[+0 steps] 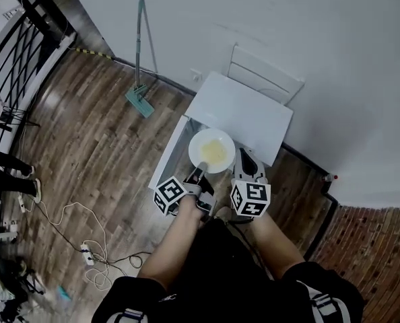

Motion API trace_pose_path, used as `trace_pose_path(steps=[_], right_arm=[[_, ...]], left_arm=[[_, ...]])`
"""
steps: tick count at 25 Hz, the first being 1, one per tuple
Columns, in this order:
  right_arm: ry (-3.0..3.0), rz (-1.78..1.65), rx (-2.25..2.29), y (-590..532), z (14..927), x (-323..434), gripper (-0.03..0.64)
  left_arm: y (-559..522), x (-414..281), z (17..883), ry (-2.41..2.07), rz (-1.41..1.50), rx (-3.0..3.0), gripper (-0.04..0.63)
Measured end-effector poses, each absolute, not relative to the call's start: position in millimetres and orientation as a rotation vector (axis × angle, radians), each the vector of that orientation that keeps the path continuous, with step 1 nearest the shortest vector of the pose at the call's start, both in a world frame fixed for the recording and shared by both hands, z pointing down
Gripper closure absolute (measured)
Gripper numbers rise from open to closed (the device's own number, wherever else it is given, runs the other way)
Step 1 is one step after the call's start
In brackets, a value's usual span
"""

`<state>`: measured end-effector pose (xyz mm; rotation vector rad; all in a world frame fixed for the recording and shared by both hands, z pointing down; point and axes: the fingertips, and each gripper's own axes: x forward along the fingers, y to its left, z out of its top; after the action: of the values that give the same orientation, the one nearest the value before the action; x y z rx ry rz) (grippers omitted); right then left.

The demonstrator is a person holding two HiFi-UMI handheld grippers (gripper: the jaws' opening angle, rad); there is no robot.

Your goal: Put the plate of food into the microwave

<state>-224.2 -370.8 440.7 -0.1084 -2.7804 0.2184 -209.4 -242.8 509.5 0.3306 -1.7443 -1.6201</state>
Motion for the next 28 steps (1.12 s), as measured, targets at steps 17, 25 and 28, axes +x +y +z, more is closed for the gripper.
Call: trace_pose_path(steps=[17, 25, 28], right_arm=[[-2.827, 0.264, -0.165, -347, 664, -217, 0.609], [-2.989, 0.272, -0.162, -350, 762, -236, 0.609], [-2.983, 0.292, -0.133, -350, 778, -231, 0.609]], left_arm=[[-240, -236, 745, -1.769, -1.551, 0.389, 0.584], [-267, -315, 820, -1.825, -1.608, 0.578, 0.584], [-271, -330, 825, -1.835, -1.605, 0.592, 0.584]])
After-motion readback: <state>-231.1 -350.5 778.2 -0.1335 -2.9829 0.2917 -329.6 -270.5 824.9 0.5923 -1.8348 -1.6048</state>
